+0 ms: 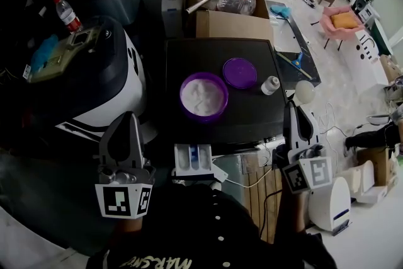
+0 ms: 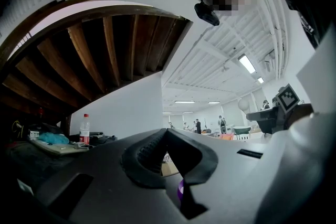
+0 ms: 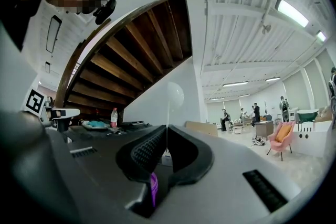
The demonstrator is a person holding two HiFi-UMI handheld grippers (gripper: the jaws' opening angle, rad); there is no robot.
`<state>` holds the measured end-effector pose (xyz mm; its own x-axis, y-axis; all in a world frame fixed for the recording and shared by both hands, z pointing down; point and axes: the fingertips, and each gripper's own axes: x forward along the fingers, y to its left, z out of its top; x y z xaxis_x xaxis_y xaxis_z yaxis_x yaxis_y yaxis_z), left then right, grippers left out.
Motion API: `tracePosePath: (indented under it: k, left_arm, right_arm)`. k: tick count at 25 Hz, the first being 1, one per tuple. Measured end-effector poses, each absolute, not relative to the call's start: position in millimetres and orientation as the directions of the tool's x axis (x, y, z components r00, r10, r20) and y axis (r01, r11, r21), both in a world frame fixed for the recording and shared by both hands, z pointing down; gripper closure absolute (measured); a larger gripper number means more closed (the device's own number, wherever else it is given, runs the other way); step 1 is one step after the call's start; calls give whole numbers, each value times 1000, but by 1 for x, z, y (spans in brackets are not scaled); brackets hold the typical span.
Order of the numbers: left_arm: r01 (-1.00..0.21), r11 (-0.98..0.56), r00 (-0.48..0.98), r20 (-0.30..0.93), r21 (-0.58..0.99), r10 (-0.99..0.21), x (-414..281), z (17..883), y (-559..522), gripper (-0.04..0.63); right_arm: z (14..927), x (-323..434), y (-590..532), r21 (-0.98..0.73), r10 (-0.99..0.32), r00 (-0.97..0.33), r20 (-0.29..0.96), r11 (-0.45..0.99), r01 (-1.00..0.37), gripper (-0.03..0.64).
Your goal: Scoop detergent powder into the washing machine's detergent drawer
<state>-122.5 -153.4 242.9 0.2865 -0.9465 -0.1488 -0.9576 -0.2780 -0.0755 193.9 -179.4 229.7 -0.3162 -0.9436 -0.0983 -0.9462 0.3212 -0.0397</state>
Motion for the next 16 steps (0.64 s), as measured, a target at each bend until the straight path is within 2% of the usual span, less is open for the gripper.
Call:
tracePosePath:
  k: [4,16]
  left_arm:
    - [-957,-281,289,-148,-77,-946,-122,243,-152,581]
    - [-955,-288,296,-139,-78,-945,-124,248,-152,581]
  right_arm:
    - [258,212,-174,-47,-952,-295,-86,299,-953,584]
    - [249,196,-174,-83,-934,-335,-127,346,-934,584]
